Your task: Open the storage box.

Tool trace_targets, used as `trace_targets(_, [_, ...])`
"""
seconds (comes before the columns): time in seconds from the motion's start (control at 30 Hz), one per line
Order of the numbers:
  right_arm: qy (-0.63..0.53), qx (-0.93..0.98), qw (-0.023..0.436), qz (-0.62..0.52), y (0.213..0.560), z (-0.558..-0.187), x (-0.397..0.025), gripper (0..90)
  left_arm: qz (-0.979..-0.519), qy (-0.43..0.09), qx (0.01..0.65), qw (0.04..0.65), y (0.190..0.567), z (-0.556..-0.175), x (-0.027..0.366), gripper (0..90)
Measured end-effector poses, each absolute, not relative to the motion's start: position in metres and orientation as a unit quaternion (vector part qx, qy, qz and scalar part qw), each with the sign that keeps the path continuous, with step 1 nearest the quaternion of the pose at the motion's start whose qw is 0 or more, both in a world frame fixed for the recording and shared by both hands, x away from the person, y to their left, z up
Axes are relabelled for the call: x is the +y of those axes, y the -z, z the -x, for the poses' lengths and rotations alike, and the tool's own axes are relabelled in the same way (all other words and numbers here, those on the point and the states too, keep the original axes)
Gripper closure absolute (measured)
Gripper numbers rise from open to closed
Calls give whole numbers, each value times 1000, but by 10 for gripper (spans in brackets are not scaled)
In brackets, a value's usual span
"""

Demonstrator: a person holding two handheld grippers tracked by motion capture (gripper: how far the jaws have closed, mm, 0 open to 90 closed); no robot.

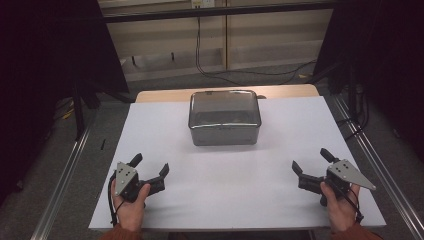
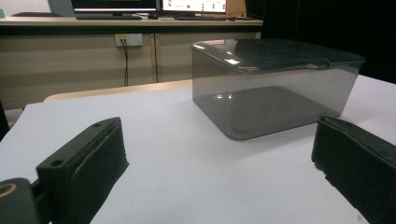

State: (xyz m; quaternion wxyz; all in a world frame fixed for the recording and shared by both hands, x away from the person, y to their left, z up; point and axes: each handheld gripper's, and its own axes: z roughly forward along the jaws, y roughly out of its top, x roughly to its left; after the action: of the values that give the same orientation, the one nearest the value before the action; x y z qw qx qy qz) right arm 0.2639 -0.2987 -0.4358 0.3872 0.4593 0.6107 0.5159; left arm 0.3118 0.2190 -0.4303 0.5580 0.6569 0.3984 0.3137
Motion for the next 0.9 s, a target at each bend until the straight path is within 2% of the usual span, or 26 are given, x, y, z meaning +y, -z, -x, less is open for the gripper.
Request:
trace_targets(0.17, [-516, 614, 378, -462, 437, -266, -297, 0, -657, -316, 400, 555, 431, -314, 219, 29])
trace_targets(0.33, [-517, 621, 372, -457, 439, -270, -296, 1, -650, -297, 416, 562, 432, -314, 216, 31])
trace_targets(0.9, [-540, 633, 358, -424, 433, -272, -271, 0, -660, -298, 399, 563, 432, -310, 212, 30])
